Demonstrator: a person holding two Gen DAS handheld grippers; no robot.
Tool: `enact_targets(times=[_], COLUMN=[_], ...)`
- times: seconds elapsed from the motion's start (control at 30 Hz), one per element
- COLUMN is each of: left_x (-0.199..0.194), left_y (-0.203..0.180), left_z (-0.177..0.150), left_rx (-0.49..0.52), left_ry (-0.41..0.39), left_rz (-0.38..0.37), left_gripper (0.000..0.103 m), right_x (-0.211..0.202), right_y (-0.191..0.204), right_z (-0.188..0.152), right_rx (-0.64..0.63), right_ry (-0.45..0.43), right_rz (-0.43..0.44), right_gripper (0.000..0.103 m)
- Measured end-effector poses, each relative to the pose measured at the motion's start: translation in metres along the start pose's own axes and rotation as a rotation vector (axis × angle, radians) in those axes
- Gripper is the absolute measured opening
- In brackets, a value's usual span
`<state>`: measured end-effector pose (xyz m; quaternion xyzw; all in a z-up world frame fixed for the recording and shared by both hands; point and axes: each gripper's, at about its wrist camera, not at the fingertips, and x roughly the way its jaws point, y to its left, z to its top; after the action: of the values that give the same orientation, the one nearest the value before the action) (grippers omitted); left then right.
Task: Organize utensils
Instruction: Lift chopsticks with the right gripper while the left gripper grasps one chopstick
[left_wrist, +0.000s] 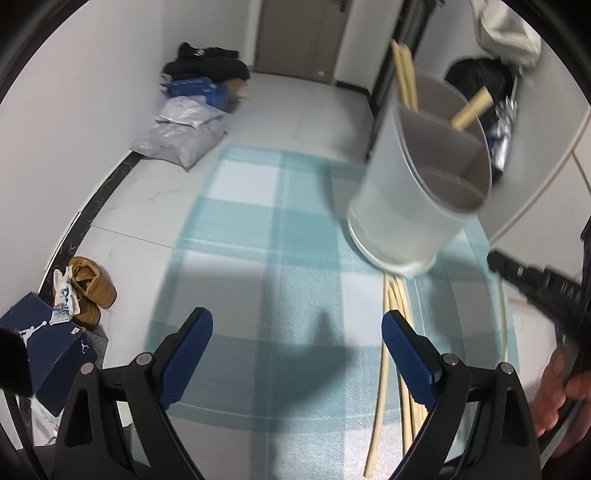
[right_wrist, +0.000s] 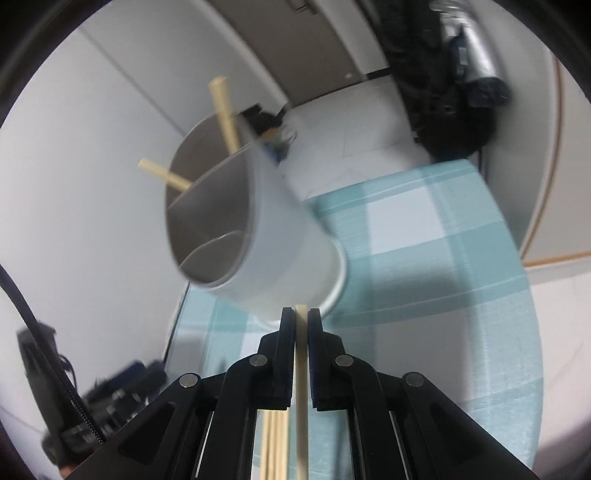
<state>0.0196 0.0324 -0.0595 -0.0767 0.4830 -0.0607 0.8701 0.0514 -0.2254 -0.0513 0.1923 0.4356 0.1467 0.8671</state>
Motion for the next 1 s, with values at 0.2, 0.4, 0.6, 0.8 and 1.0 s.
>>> enact_targets(times=[0.2, 0.4, 0.6, 0.8, 1.0], left_x=[0.009, 0.015, 0.021, 0.037, 0.049], left_y=[-0.011, -0.016, -0.036, -0.037, -0.045], left_z=[-0.004, -0.006, -0.014, -0.016, -0.012], left_rx=[0.023, 0.016, 0.126, 0.128, 0.16], left_ry=[0.057, 0.079, 0.104, 0.186, 0.2], left_rz=[0.012, 0.019, 0.028, 0.037, 0.093], left_gripper=[0.091, 0.091, 0.091, 0.091, 0.091], right_x=[-0.012, -0.015, -0.019, -0.015, -0.017], right_y=[-0.02, -0.026, -0.035, -0.044, -0.059], right_z=[0.0, -0.002, 0.001, -0.006, -0.011], right_rx=[0.002, 0.015, 0.078, 0.149, 0.259], right_ry=[-0.087, -0.133, -0.103, -0.001, 0.032], right_rz=[0.02, 0.048, 0.09, 0.15, 0.177], right_gripper=[0.006, 0.006, 0.006, 0.006, 0.006])
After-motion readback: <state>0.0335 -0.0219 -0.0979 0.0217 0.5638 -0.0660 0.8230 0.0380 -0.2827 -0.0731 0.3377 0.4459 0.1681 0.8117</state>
